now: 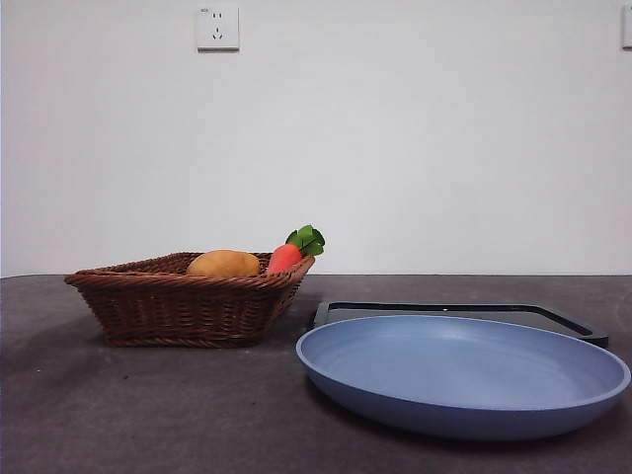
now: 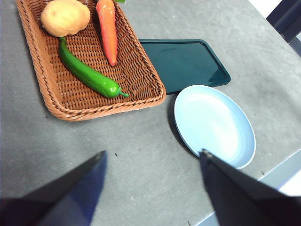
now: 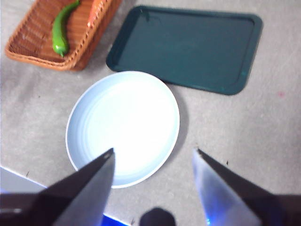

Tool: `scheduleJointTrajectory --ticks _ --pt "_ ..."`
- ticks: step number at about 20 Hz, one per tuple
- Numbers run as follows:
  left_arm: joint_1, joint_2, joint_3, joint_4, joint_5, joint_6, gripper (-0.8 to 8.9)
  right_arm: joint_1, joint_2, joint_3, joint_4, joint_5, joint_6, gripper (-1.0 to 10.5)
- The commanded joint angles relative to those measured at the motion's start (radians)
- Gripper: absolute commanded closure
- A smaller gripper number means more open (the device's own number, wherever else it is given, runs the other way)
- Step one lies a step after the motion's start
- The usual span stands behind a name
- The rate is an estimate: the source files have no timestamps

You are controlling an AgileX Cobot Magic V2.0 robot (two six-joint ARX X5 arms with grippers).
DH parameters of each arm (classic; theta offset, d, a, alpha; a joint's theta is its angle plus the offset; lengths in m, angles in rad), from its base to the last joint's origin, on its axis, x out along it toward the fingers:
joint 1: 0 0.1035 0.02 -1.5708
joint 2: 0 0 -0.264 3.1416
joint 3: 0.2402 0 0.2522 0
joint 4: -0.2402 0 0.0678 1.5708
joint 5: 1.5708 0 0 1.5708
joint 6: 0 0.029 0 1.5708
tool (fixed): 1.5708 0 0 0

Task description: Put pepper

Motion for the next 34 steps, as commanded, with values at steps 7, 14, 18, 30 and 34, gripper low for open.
scheduleJointTrajectory --ticks 7,14,18,30,34 --pt "0.002 0.005 0.018 0.015 0.005 0.011 4.38 0.008 0.240 0.017 0.043 0.000 0.007 6.4" --pt "0.002 0.005 0.018 0.017 0.005 0.011 4.38 0.085 0.620 0.017 0.199 0.009 0.006 6.4" --pt "0.002 0.005 0.018 0.017 0.005 0.011 4.38 0.132 0.774 0.017 0.301 0.068 0.006 6.4" --pt "0.002 0.006 0.018 0.017 0.001 0.007 4.38 0.166 0.931 0.017 0.369 0.077 0.003 8.3" --pt "0.002 0.006 0.018 0.018 0.001 -0.009 4.38 0.167 0.935 0.016 0.367 0.078 0.008 9.4"
